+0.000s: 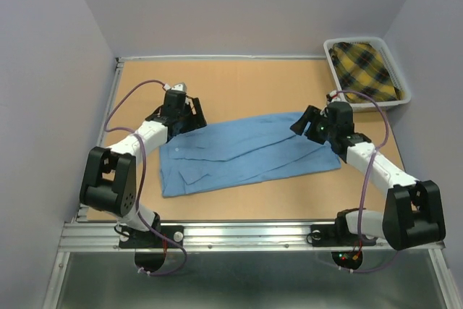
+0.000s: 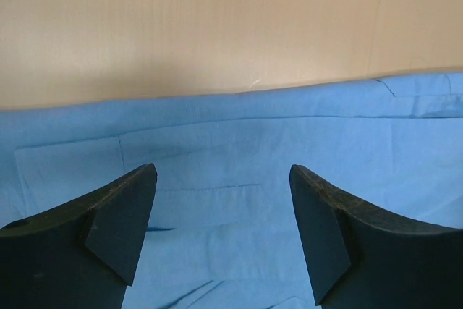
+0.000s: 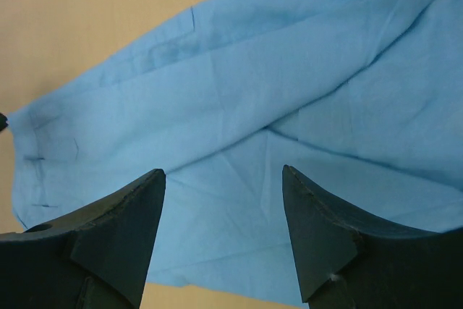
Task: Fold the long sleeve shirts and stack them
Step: Fold the shirt
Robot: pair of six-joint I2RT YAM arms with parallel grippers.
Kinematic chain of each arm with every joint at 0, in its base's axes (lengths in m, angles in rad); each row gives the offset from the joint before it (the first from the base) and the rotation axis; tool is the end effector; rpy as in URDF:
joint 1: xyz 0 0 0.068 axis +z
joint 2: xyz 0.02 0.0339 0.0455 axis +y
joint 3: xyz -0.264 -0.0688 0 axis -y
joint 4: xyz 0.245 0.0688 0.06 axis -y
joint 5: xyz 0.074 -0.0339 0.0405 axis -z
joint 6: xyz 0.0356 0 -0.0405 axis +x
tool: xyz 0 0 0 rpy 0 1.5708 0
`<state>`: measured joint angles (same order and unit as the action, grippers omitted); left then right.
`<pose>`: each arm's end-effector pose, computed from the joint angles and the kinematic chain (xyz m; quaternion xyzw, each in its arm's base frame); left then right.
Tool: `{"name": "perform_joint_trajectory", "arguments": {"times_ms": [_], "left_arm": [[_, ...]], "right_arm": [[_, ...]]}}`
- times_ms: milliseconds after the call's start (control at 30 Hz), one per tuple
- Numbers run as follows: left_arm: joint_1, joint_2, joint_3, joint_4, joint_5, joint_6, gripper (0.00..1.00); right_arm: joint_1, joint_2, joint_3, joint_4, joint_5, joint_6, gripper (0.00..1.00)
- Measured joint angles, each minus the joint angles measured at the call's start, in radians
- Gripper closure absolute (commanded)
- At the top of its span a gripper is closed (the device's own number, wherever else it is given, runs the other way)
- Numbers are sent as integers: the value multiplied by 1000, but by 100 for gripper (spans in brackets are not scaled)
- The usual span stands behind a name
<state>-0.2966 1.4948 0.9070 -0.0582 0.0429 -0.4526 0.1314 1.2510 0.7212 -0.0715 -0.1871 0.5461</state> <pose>0.3100 -0.0963 0.2248 -0.0602 0.8928 -0.1811 0.4080 0.2654 0.0418 0.2304 0.1388 0.8710 0.2321 0.4101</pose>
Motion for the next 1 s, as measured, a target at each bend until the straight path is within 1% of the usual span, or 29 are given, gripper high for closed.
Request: {"name": "perform_joint_trajectory", "arguments": {"times_ms": [100,200,267,367,467,600,667,767,867,1000], "left_arm": [[0,74,53,-17,0,48,14],[0,148,103,-23,5,76,14],[0,192,107,-27,10,76,14],[3,210,97,-49,22,64,14],[6,207,76,-51,34,47,14],[25,170,20,-18,71,23,14],[47,142,-16,-3,101,10,14],[72,108,-63,24,143,-8,14],[92,65,-116,42,185,-33,15],[93,-28,-235,90,291,-105,15]], "right_arm": [[73,-10,-37,-38,47,19,30],[116,-21,-77,-83,94,46,30],[145,-21,-94,-112,131,61,30],[175,-9,-108,-136,170,84,30],[185,45,-108,-135,200,90,30],[184,137,-89,-79,244,97,30],[185,193,-47,-58,261,91,30],[185,309,61,-33,291,49,29],[184,449,207,-13,317,-23,29],[182,640,431,-7,325,-122,29]]}}
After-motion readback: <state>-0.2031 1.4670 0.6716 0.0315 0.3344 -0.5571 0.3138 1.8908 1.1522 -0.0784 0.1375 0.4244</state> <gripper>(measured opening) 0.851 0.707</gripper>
